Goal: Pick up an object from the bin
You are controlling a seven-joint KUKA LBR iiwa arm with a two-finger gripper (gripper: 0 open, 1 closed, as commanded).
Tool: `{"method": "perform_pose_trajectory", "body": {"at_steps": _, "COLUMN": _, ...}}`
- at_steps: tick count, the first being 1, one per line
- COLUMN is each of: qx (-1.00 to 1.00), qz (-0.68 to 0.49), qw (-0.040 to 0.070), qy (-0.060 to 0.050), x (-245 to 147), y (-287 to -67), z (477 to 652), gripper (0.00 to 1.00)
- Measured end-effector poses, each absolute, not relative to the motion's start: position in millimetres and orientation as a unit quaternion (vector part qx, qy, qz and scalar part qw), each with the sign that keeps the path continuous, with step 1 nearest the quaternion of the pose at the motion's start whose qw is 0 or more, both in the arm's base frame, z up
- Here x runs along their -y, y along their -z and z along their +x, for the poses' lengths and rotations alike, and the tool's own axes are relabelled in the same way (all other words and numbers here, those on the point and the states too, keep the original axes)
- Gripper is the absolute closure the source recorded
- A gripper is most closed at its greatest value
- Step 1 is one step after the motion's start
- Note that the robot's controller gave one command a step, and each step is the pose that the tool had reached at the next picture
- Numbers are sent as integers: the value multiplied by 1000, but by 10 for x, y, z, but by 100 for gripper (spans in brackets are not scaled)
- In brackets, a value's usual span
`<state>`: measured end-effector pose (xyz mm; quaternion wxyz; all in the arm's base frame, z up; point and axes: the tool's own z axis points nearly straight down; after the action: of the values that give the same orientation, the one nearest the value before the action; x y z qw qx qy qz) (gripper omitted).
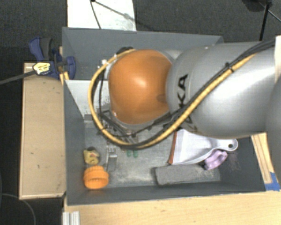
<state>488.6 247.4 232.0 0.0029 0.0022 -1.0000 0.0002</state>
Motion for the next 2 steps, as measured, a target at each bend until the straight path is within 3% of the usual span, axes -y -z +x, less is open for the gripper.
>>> {"method": "perform_pose_trajectory", "body": {"at_steps": 1, "qx": 1000, "qz": -1, "qw": -1, "qy": 1, "x": -2457, "y": -2368, "z": 4906, "gripper": 0}}
{"method": "perform_pose_trajectory", "body": {"at_steps": 2, "qx": 999, "qz": 51, "qw": -5, "qy": 2, "x": -2431, "y": -2070, "z": 4875, "gripper": 0}}
